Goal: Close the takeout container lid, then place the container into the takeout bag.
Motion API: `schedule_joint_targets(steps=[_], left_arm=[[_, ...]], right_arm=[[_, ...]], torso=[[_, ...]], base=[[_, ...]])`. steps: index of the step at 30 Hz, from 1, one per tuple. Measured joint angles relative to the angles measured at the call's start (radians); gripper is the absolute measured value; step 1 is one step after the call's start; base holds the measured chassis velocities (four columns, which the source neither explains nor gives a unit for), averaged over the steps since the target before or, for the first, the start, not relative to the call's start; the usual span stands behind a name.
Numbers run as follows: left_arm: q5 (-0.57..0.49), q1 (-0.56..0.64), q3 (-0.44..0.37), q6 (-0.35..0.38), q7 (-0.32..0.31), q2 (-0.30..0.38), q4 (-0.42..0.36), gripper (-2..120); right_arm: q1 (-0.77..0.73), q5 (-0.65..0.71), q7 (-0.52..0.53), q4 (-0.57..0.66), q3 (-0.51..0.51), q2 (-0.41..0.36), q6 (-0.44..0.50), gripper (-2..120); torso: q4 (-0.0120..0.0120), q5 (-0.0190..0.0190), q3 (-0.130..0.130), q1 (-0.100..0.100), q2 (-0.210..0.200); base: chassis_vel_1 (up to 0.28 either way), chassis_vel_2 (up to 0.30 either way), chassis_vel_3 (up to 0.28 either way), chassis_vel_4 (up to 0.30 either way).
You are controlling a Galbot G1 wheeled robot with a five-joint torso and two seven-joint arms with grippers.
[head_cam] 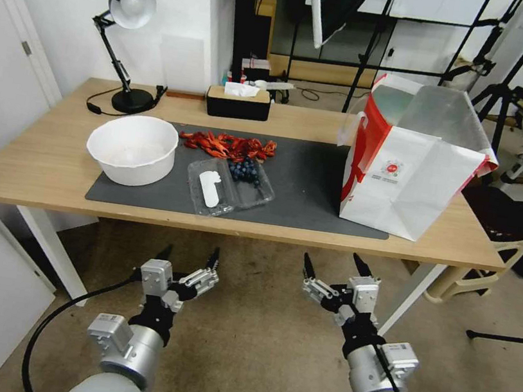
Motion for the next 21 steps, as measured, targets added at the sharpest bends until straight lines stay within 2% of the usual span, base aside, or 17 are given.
schedule_joint_targets(steps=[3,5,6,7,9,10,13,14,17,18,21], left_arm=[[-0.027,-0.005,0.004,0.016,-0.008,0.000,0.000,100],[-0.122,-0.016,0.013,0.052,-0.029,-0.003,-0.010,100],[-0.122,-0.016,0.013,0.052,-0.029,-0.003,-0.010,100],[-0.188,-0.027,0.018,0.058,-0.044,-0.003,-0.013,100],[-0.396,-0.060,0.032,0.058,-0.091,-0.013,-0.027,100],[-0.396,-0.060,0.032,0.058,-0.091,-0.013,-0.027,100],[-0.588,-0.138,0.065,0.042,-0.185,-0.033,-0.025,100],[-0.588,-0.138,0.065,0.042,-0.185,-0.033,-0.025,100],[-0.714,-0.241,0.108,-0.026,-0.279,-0.052,0.013,100],[-0.714,-0.241,0.108,-0.026,-0.279,-0.052,0.013,100],[-0.760,-0.340,0.157,-0.121,-0.341,-0.064,0.080,100]], right_arm=[[-0.001,0.008,-0.001,0.001,0.006,-0.003,0.003,100],[0.000,0.031,-0.004,0.001,0.018,-0.011,0.011,100],[0.000,0.031,-0.004,0.001,0.018,-0.011,0.011,100],[0.002,0.039,-0.006,0.001,0.019,-0.016,0.011,100],[0.009,0.052,-0.009,-0.007,0.014,-0.026,0.010,100],[0.009,0.052,-0.009,-0.007,0.014,-0.026,0.010,100],[-0.001,0.055,-0.011,-0.015,0.012,-0.031,0.013,100],[-0.001,0.055,-0.011,-0.015,0.012,-0.031,0.013,100],[-0.009,0.055,-0.013,-0.013,0.017,-0.030,0.017,100],[-0.009,0.055,-0.013,-0.013,0.017,-0.030,0.017,100],[-0.015,0.051,-0.014,-0.010,0.021,-0.026,0.018,100]], torso=[[0.0000,0.0001,0.000,0.000,0.000],[0.0000,0.0002,0.000,0.000,0.000],[0.0000,0.0002,0.000,0.000,0.000],[0.0001,0.0000,0.000,0.000,0.000],[0.0001,0.0001,0.000,0.000,0.000],[0.0001,0.0001,0.000,0.000,0.000],[0.0000,0.0001,0.000,0.000,0.000],[0.0000,0.0001,0.000,0.000,0.000],[-0.0001,0.0000,0.000,0.000,0.000],[-0.0001,0.0000,0.000,0.000,0.000],[-0.0002,-0.0001,0.000,0.000,0.000]], base=[[0.000,0.000,0.000,0.000],[0.000,0.000,0.000,0.000],[0.000,0.000,0.000,0.000],[0.000,0.000,0.000,0.000],[0.000,0.000,0.000,0.000],[0.000,0.000,0.000,0.000],[0.000,0.000,0.000,0.000],[0.000,0.000,0.000,0.000],[0.000,0.000,0.000,0.000],[0.000,0.000,0.000,0.000],[0.000,0.000,0.000,0.000]])
